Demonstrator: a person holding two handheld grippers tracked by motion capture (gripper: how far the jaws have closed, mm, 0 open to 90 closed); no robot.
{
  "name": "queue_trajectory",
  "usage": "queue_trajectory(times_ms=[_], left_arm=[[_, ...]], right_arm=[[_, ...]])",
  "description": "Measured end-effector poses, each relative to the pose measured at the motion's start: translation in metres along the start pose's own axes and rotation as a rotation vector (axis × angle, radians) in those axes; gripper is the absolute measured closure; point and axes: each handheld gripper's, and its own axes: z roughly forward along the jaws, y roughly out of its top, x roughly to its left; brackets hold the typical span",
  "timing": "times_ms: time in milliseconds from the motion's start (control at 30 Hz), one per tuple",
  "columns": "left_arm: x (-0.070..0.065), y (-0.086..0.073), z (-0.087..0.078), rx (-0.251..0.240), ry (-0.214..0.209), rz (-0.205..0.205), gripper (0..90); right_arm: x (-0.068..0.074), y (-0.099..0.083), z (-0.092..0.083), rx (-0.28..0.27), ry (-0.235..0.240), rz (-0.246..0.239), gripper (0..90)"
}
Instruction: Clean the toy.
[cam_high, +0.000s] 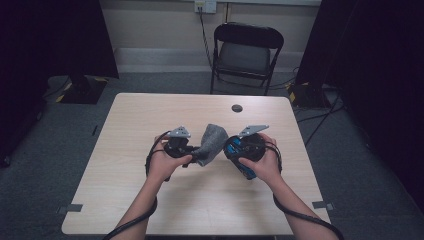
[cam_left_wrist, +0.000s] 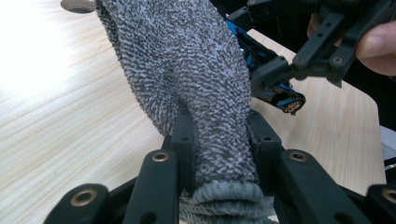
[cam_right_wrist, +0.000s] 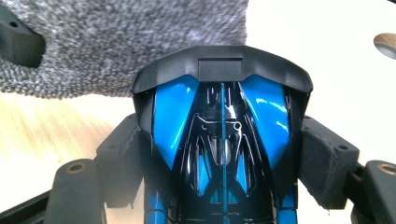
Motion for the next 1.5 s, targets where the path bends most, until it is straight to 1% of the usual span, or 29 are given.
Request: queue_trajectory(times_ms=[133, 300, 400, 433, 467, 500, 567, 700, 800, 933, 1067, 1100, 1200, 1300, 1400, 1500], left_arm=[[-0.002, -0.002, 0.002, -0.005, -0.007, -0.003, 69.2], [-0.004, -0.006, 0.005, -0.003, -0.023, -0.002, 69.2], [-0.004, -0.010, 0.004, 0.001, -0.019, -0.008, 69.2], [-0.003, -0.011, 0.004, 0.004, -0.026, -0.014, 69.2], [-0.003, -0.012, 0.003, 0.006, -0.025, -0.015, 69.2], [-0.003, -0.012, 0.003, 0.012, -0.020, -0.011, 69.2], [-0.002, -0.013, 0.002, 0.024, -0.019, -0.007, 69.2], [-0.002, -0.017, 0.000, 0.025, -0.016, -0.005, 69.2], [-0.001, -0.021, 0.000, 0.039, -0.012, -0.006, 69.2], [0.000, -0.026, -0.001, 0.049, -0.009, -0.004, 69.2], [0.002, -0.029, -0.003, 0.058, 0.005, -0.003, 69.2], [0.002, -0.030, -0.004, 0.061, 0.010, -0.001, 69.2], [0.005, -0.030, -0.006, 0.057, 0.031, -0.003, 69.2], [0.008, -0.028, -0.009, 0.049, 0.061, -0.004, 69.2], [0.011, -0.026, -0.010, 0.029, 0.093, -0.017, 69.1], [0.014, -0.023, -0.010, 0.019, 0.124, -0.028, 69.2]], right_arm=[[-0.003, -0.001, -0.002, -0.007, -0.018, 0.011, 25.3], [-0.005, 0.000, -0.003, -0.014, -0.028, 0.022, 25.3], [-0.007, 0.001, -0.004, -0.016, -0.033, 0.026, 25.3], [-0.008, 0.001, -0.004, -0.016, -0.032, 0.026, 25.3], [-0.008, 0.001, -0.004, -0.015, -0.030, 0.032, 25.3], [-0.009, 0.001, -0.005, -0.022, -0.041, 0.035, 25.3], [-0.010, 0.002, -0.005, -0.024, -0.040, 0.041, 25.3], [-0.015, 0.004, -0.007, -0.040, -0.046, 0.063, 25.3], [-0.016, 0.007, -0.008, -0.045, -0.055, 0.062, 25.3], [-0.016, 0.010, -0.009, -0.050, -0.049, 0.065, 25.3], [-0.017, 0.010, -0.010, -0.052, -0.046, 0.066, 25.3], [-0.017, 0.010, -0.011, -0.053, -0.051, 0.066, 25.3], [-0.016, 0.009, -0.012, -0.062, -0.042, 0.074, 25.3], [-0.013, 0.009, -0.013, -0.061, -0.035, 0.066, 25.3], [-0.009, 0.009, -0.014, -0.065, -0.026, 0.060, 25.3], [-0.005, 0.008, -0.015, -0.074, -0.018, 0.056, 25.3]])
